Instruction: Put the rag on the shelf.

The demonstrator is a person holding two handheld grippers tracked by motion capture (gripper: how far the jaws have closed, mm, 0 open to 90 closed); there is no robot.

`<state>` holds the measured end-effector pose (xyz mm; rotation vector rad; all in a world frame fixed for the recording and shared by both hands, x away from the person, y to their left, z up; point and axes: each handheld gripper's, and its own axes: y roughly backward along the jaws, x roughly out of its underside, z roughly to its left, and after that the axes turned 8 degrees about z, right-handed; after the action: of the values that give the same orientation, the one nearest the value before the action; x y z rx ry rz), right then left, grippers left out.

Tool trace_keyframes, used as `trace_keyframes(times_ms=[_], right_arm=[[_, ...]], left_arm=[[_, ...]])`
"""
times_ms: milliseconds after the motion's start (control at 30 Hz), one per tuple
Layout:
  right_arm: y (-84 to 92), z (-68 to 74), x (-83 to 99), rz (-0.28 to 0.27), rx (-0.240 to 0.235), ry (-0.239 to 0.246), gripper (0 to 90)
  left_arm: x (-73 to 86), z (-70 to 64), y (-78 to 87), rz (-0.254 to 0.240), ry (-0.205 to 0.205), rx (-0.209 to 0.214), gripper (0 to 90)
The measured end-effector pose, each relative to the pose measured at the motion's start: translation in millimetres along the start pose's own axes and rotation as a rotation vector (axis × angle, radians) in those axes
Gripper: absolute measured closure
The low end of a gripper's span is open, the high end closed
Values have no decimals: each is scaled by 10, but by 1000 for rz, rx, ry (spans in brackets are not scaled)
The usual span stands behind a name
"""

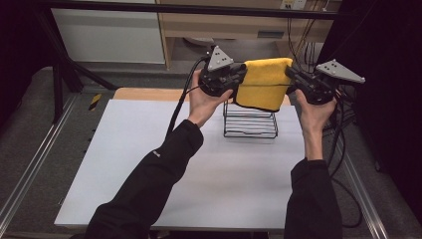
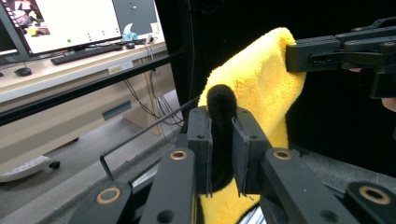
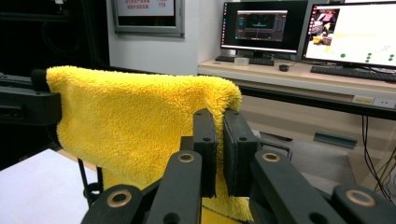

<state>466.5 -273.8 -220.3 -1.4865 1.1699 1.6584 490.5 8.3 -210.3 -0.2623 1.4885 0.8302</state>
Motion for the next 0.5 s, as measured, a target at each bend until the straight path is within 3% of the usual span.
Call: trace_keyframes(times_ms=[233,500], right_arm=[[53,35,49,11,-10,1,850],[146,71,127,39,-28,9,848]], left_arm=[[77,-48,35,14,19,15,782],[162,-115,66,34,7,32,775]])
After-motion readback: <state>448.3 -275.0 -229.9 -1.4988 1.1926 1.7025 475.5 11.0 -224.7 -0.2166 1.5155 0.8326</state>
